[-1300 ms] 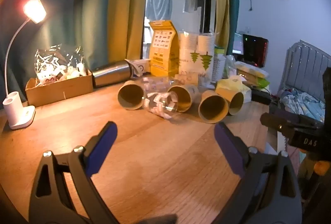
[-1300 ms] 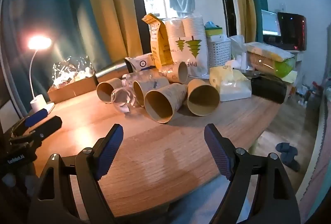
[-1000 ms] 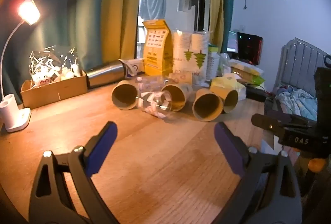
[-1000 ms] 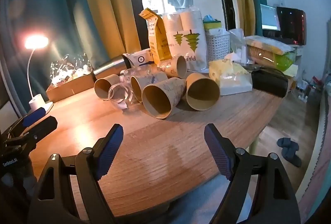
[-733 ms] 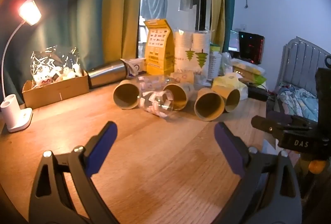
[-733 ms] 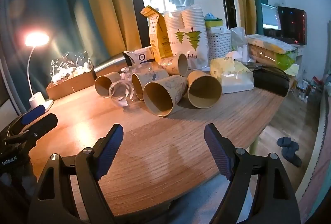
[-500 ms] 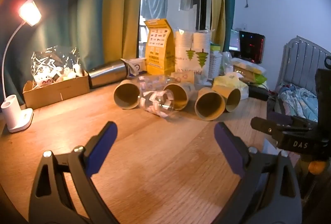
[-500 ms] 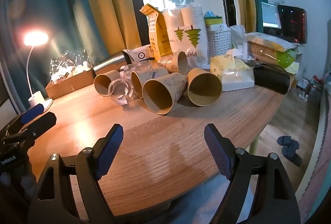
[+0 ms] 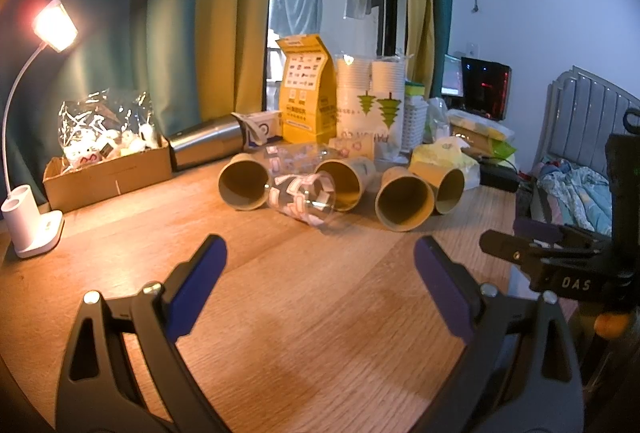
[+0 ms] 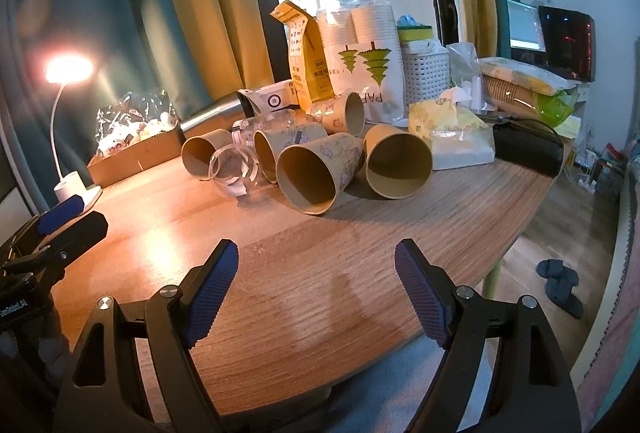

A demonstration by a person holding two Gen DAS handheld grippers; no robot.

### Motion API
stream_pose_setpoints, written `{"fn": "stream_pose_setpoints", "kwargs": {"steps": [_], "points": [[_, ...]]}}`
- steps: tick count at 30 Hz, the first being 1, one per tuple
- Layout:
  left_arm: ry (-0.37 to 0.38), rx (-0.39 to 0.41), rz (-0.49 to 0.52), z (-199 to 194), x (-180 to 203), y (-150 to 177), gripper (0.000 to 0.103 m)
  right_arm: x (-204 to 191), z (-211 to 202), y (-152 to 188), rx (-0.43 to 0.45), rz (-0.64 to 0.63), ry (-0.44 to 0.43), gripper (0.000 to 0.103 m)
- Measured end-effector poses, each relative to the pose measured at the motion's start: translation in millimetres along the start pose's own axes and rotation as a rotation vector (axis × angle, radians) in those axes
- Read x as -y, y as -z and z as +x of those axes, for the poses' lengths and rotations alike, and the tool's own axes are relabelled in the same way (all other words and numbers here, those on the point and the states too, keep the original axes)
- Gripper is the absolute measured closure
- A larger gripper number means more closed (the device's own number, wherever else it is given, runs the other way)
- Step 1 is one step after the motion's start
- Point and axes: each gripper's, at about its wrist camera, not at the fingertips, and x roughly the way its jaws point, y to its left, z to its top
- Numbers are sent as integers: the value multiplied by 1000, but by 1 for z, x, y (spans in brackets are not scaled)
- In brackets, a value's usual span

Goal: Flip cup upside down

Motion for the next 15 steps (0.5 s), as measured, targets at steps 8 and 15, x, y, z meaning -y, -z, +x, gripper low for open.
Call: {"fn": "stream_pose_setpoints", "kwargs": {"steps": [8, 15], "points": [[-1, 0, 0, 0, 0, 0, 7, 1, 5, 1, -30, 10, 1, 20], [-2, 0, 1, 0, 1, 0, 7, 2, 6, 2, -31, 12, 0, 20]]}}
